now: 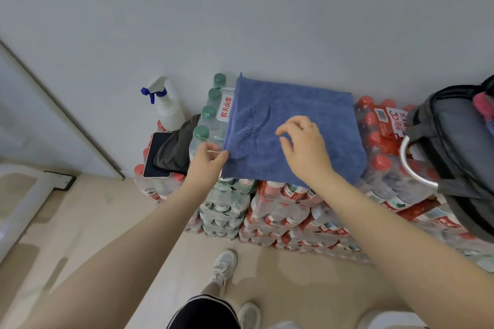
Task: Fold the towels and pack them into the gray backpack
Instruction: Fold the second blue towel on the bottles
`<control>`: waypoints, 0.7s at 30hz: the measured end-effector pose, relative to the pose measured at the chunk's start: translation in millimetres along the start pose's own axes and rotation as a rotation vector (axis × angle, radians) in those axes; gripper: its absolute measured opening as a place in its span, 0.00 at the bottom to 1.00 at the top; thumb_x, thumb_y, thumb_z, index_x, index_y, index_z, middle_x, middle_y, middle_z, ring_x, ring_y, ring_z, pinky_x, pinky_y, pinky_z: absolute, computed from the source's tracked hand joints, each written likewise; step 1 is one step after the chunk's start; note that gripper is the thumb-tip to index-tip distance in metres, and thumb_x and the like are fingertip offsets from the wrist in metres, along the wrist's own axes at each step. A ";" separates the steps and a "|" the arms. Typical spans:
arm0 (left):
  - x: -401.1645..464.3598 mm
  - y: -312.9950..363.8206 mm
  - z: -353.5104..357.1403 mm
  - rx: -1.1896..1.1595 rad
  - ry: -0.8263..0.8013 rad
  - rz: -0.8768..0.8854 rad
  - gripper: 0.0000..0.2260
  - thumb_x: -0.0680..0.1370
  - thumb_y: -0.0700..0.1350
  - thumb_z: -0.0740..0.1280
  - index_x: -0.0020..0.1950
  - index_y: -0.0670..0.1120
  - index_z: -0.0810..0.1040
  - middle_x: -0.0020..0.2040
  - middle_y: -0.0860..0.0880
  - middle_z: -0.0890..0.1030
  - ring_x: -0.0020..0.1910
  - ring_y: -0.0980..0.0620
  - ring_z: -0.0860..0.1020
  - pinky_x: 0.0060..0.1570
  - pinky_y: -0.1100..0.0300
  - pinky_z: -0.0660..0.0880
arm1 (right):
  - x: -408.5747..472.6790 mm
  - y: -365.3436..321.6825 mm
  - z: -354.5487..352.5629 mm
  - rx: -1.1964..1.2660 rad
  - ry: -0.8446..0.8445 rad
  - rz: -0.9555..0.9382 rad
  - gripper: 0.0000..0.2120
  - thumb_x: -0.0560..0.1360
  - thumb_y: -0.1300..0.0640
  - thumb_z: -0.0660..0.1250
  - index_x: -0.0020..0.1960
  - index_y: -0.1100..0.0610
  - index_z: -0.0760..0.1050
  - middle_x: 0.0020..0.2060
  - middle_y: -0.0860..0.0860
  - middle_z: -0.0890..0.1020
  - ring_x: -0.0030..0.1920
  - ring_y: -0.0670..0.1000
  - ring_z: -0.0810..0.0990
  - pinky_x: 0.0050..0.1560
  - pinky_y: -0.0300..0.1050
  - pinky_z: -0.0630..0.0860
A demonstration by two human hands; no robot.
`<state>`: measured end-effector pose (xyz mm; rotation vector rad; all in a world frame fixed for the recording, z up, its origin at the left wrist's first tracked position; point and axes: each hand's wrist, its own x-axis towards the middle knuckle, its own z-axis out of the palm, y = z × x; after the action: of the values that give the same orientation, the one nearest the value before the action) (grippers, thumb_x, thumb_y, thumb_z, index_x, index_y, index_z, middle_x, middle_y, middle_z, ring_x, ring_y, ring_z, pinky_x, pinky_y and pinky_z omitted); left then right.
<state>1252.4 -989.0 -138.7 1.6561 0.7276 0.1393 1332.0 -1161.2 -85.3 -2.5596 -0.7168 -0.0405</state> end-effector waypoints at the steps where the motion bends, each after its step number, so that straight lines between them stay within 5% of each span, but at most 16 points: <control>1: -0.3 2.1 0.2 0.044 0.016 0.060 0.05 0.77 0.45 0.64 0.47 0.46 0.69 0.43 0.52 0.77 0.37 0.54 0.74 0.37 0.61 0.70 | 13.1 -11.0 6.0 0.025 -0.092 -0.083 0.11 0.78 0.59 0.58 0.56 0.57 0.76 0.59 0.53 0.73 0.59 0.55 0.71 0.59 0.50 0.69; 7: 5.7 -0.4 5.5 0.215 0.025 0.224 0.07 0.78 0.46 0.63 0.42 0.46 0.72 0.39 0.57 0.75 0.32 0.59 0.70 0.32 0.68 0.65 | 83.4 -38.4 30.3 -0.191 -0.443 -0.303 0.14 0.79 0.60 0.55 0.61 0.53 0.74 0.60 0.52 0.70 0.55 0.55 0.73 0.53 0.53 0.74; 11: 13.0 0.1 6.9 0.216 -0.014 0.199 0.15 0.78 0.45 0.63 0.31 0.48 0.68 0.29 0.53 0.70 0.28 0.58 0.67 0.29 0.68 0.62 | 107.2 -37.2 31.9 -0.378 -0.486 -0.434 0.10 0.77 0.62 0.59 0.56 0.53 0.72 0.59 0.51 0.70 0.57 0.55 0.73 0.46 0.48 0.72; 15: 16.5 0.3 0.9 0.175 -0.028 0.130 0.16 0.76 0.43 0.66 0.29 0.45 0.68 0.26 0.52 0.68 0.23 0.61 0.67 0.24 0.72 0.63 | 118.5 -42.8 34.3 -0.496 -0.547 -0.482 0.03 0.74 0.61 0.57 0.46 0.57 0.68 0.49 0.54 0.76 0.42 0.55 0.72 0.35 0.45 0.63; 18: 17.6 0.6 -3.2 0.125 -0.007 0.060 0.14 0.75 0.44 0.67 0.30 0.44 0.69 0.27 0.52 0.69 0.25 0.59 0.67 0.24 0.73 0.63 | 121.8 -47.5 32.5 -0.498 -0.416 -0.544 0.06 0.76 0.61 0.56 0.43 0.52 0.63 0.43 0.51 0.75 0.41 0.55 0.72 0.34 0.45 0.62; 21: 19.1 -2.5 -4.5 0.054 0.019 0.016 0.16 0.74 0.43 0.68 0.29 0.45 0.67 0.27 0.51 0.67 0.28 0.55 0.66 0.31 0.65 0.64 | 108.6 -47.0 38.9 -0.464 -0.256 -0.544 0.05 0.78 0.60 0.57 0.53 0.53 0.68 0.49 0.51 0.76 0.50 0.56 0.74 0.44 0.48 0.65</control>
<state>1264.4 -975.0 -145.7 1.7145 0.7379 0.1482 1398.5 -1055.9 -82.5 -2.7306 -1.6552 -0.0624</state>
